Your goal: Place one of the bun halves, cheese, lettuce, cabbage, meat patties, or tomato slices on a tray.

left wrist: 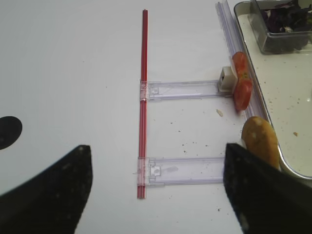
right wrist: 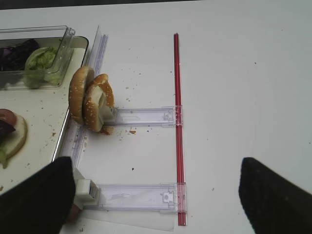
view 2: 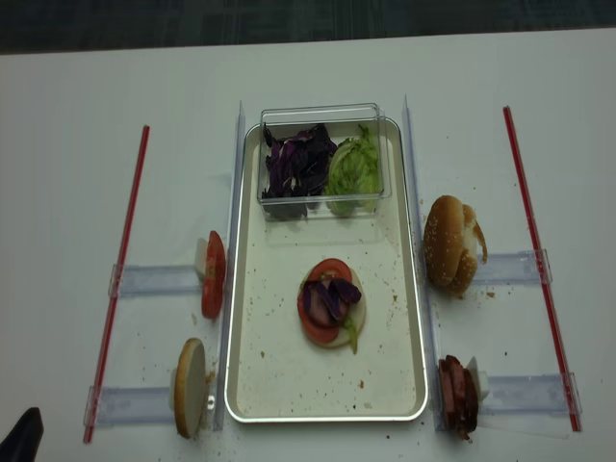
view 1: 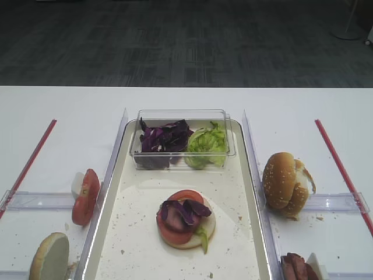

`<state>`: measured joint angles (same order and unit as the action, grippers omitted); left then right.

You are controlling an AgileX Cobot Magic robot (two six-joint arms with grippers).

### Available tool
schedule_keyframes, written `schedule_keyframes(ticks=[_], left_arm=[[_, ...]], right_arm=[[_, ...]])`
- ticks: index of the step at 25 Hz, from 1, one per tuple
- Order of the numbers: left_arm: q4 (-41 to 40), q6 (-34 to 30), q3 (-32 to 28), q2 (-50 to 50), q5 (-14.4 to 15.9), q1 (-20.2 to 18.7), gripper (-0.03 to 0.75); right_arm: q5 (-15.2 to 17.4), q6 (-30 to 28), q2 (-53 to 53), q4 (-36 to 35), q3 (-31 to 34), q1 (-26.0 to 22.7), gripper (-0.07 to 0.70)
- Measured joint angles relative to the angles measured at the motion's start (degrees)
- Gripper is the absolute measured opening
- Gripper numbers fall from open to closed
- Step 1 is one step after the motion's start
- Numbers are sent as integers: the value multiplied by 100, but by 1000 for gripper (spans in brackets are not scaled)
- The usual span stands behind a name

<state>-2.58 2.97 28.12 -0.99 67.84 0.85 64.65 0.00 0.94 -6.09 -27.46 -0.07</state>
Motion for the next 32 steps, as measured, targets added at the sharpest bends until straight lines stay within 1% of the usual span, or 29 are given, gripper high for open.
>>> schedule_keyframes(ticks=[32], left_arm=[[0,-9,0,0,0,0,502]], right_arm=[[0,0,0,0,0,0,692]])
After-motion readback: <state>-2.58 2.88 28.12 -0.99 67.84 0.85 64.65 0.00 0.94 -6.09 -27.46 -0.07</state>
